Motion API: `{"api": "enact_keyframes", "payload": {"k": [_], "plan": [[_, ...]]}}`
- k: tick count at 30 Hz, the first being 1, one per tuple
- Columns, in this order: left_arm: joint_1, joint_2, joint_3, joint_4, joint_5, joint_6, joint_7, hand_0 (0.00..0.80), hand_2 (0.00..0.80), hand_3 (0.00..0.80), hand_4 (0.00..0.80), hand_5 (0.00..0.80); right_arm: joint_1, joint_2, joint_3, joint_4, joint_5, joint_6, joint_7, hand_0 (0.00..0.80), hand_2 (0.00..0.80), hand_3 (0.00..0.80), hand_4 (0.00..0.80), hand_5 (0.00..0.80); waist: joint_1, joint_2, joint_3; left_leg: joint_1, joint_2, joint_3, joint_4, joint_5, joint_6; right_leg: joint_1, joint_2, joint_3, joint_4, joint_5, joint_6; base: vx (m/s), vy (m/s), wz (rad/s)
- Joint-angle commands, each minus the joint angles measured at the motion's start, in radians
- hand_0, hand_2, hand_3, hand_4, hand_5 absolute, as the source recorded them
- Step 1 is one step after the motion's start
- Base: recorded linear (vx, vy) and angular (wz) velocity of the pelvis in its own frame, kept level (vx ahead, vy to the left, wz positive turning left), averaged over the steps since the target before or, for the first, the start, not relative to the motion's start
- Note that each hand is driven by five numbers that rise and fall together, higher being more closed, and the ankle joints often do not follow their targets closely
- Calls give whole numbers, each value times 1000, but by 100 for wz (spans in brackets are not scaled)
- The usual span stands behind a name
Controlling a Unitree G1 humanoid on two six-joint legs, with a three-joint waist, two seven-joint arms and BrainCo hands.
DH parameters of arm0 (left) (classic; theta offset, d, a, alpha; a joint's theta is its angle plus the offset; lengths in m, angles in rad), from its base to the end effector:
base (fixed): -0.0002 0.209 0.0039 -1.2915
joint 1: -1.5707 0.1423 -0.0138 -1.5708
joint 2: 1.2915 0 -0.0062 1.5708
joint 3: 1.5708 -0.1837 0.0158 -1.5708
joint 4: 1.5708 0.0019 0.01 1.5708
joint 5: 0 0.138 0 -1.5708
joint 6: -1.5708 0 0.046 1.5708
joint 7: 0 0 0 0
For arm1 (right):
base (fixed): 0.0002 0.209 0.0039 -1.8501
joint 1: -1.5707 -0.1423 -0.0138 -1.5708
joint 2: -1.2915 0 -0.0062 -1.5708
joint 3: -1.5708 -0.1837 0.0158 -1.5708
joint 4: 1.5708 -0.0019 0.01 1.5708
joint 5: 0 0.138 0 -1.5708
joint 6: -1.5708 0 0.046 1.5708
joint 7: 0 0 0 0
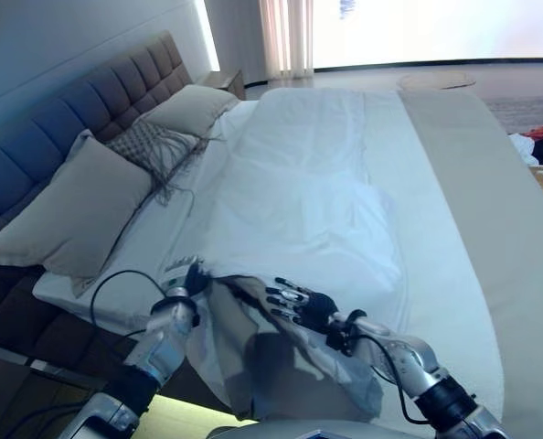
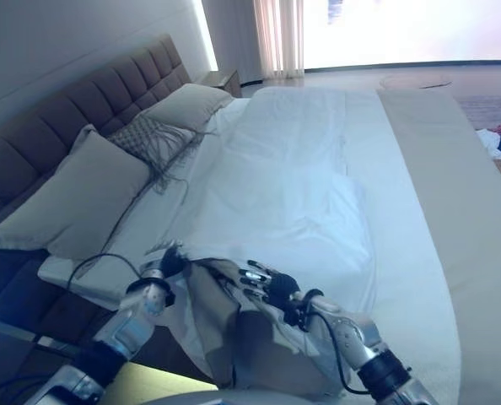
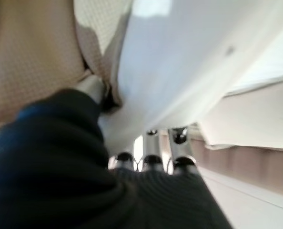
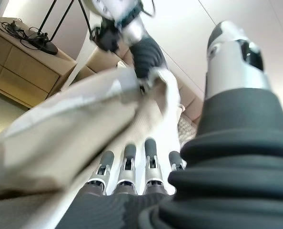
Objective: Make the bed neatly
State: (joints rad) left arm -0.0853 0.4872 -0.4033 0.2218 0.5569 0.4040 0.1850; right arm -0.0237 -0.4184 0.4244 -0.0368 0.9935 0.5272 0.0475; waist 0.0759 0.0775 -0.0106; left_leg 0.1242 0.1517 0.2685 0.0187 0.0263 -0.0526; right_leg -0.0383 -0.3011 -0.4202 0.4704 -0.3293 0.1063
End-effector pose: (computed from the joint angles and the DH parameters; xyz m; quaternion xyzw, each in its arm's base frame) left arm 0.2018 0.2026 0.0047 0.5605 0.1763 -0.0101 0.8091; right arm 0.1790 -0.1386 0.0199 0.2308 0.3481 0.2654 0.8690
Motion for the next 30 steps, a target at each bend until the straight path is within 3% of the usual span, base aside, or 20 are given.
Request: {"api": "enact_keyframes", "payload": {"k": [1, 9, 15, 17, 23, 30], "plan": [[-41, 167, 151, -115, 33, -13, 20, 800, 800, 800, 800, 800, 7, 51, -89, -66, 12, -28, 5, 0, 0, 0, 0, 0, 42, -55, 27, -26, -16, -55, -34, 9, -37, 107, -27, -28, -474, 463, 101, -39, 5, 2], [109, 243, 351, -76, -184, -97, 93, 800, 800, 800, 800, 800, 165, -1, -300, -76, 49, -140, 69, 0, 0, 0, 0, 0, 21, -59, 30, -30, -18, -50, -35, 8, -42, 91, -23, -18, -466, 454, 103, -36, 7, 2], [236, 216, 475, 38, -349, -140, 160, 800, 800, 800, 800, 800, 236, -34, -485, -16, 42, -193, 84, 0, 0, 0, 0, 0, 2, -60, 34, -27, -21, -38, -33, 5, -44, 79, -19, 3, -468, 453, 103, -6, 33, -2], [271, 206, 522, 94, -395, -200, 186, 800, 800, 800, 800, 800, 247, -40, -530, 16, 43, -210, 95, 0, 0, 0, 0, 0, -1, -61, 36, -25, -19, -32, -35, 4, -45, 77, -16, 5, -472, 450, 102, -25, 31, -5], [341, 239, 639, 135, -382, -244, 229, 800, 800, 800, 800, 800, 270, -50, -609, 97, 48, -275, 87, 0, 0, 0, 0, 0, 11, -65, 41, -29, -12, -31, -36, 5, -49, 75, -13, -4, -468, 440, 97, -9, 11, -2], [387, 217, 740, 207, -440, -211, 309, 800, 800, 800, 800, 800, 286, -29, -624, 134, 56, -264, 54, 0, 0, 0, 0, 0, 22, -63, 33, -31, -18, -38, -36, 4, -50, 76, -17, -8, -464, 435, 96, 8, 44, -3]]}}
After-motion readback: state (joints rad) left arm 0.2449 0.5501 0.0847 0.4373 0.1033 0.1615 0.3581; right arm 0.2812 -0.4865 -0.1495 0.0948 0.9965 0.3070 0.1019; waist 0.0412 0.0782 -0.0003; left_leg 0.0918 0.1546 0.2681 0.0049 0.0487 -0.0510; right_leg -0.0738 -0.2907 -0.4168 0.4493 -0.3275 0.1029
